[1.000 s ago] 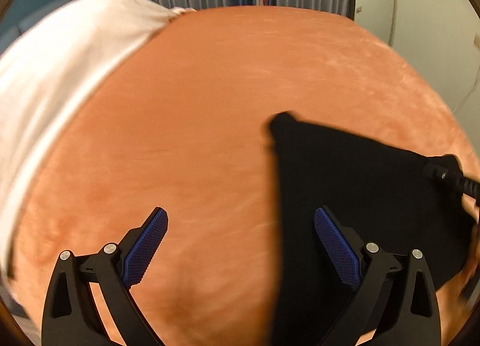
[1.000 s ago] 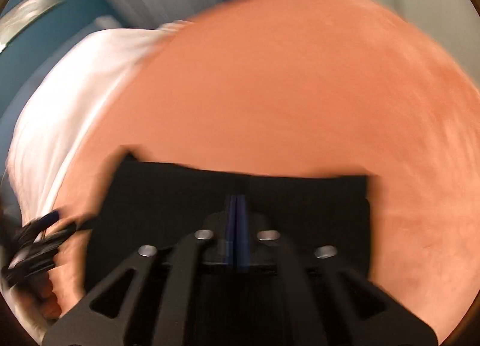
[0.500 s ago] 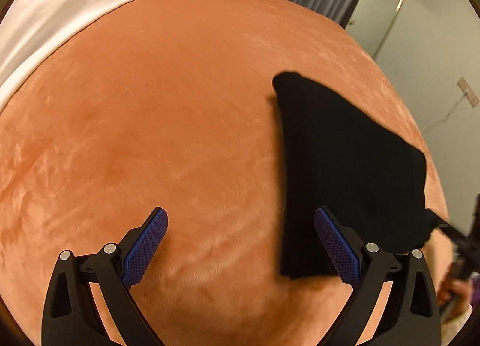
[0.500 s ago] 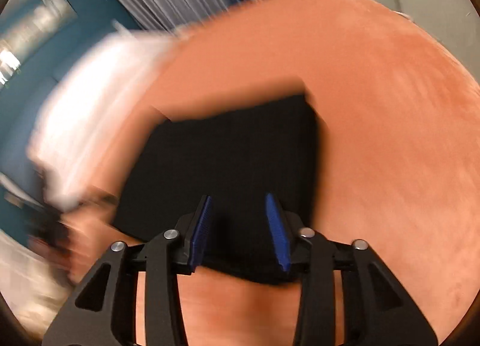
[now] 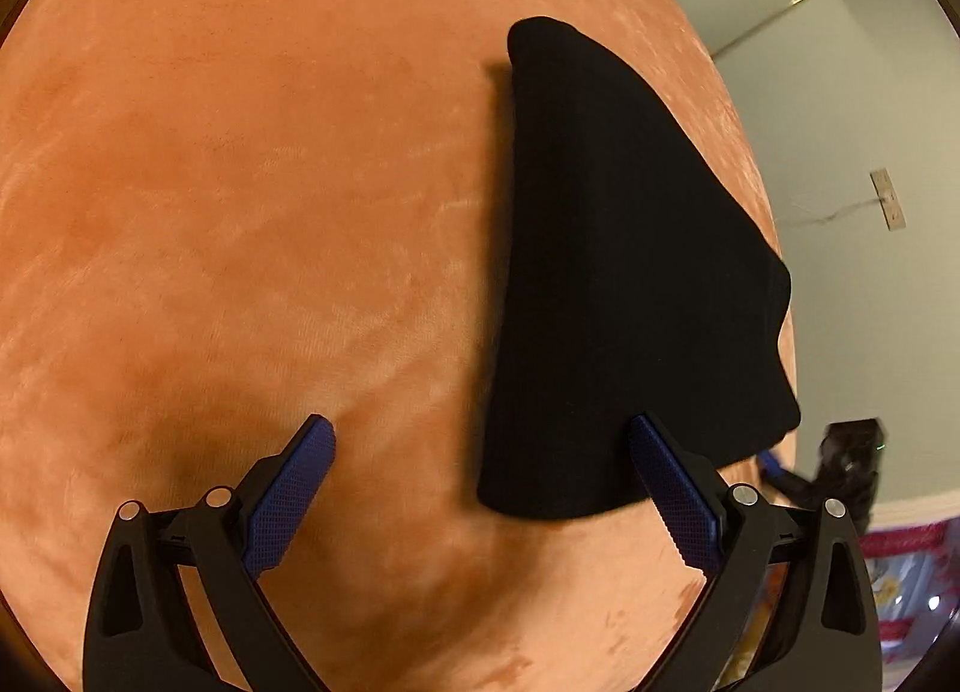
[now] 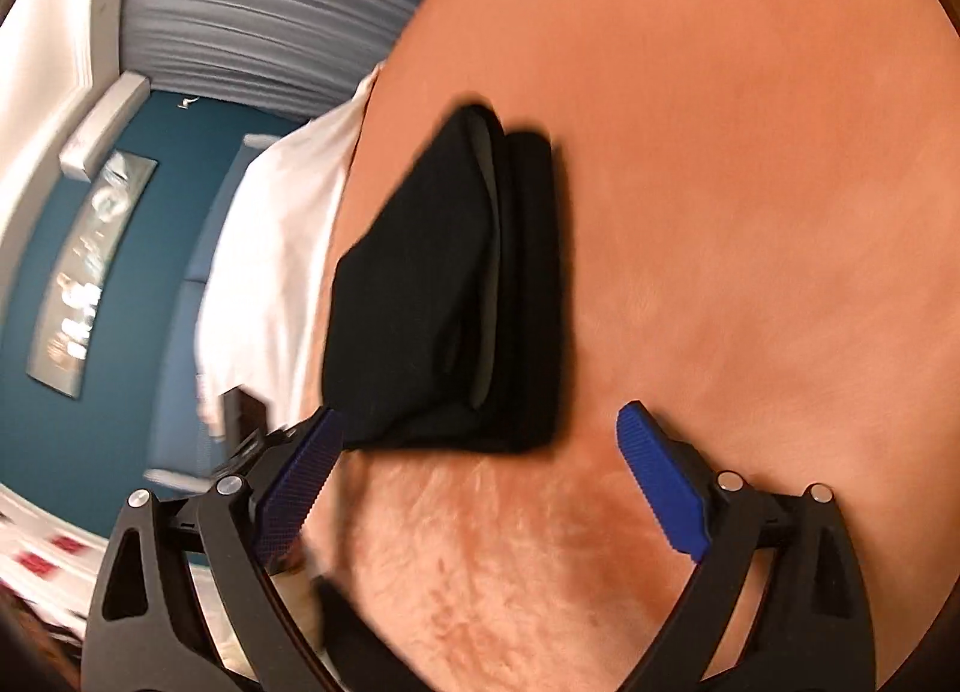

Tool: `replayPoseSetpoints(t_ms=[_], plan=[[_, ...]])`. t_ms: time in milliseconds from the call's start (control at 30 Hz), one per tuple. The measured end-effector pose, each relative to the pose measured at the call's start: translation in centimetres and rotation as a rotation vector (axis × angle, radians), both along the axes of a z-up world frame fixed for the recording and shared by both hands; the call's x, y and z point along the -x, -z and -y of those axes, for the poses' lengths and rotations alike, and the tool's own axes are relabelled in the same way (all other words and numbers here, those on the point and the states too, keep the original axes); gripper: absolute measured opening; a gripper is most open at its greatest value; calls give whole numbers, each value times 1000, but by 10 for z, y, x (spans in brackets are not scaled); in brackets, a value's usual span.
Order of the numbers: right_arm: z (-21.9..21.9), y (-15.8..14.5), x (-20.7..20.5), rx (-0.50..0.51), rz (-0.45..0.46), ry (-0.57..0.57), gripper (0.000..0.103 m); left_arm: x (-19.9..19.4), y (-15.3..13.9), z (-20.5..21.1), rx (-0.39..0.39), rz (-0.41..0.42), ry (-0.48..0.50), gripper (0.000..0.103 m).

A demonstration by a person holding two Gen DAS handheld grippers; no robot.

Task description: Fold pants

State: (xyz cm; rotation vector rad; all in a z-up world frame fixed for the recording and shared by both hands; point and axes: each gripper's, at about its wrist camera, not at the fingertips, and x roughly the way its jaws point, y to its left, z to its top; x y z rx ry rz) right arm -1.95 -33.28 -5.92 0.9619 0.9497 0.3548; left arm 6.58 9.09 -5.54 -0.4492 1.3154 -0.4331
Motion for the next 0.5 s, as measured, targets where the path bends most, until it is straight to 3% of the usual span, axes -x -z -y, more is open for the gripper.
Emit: replayPoseSetpoints(t_ms=[67, 133, 233, 333, 400, 500], plan=[[-8, -3, -8, -8, 22, -31, 92, -8, 0, 10, 25, -16, 39, 98], [-16, -6, -16, -80, 38, -77, 92, -19, 6, 27, 47, -56, 74, 98], [-30, -6, -37, -56, 23, -108, 95, -31, 6, 50, 11, -51, 104, 97], [-41, -7, -56, -46, 23, -137, 98, -39, 4, 76, 80, -35, 160, 97], [-44, -5, -60, -29, 25, -145, 98, -40, 7, 94, 1, -14, 131, 97], [-49, -5, -57, 17, 41, -162, 98, -43, 6, 107, -46, 26, 114, 97]])
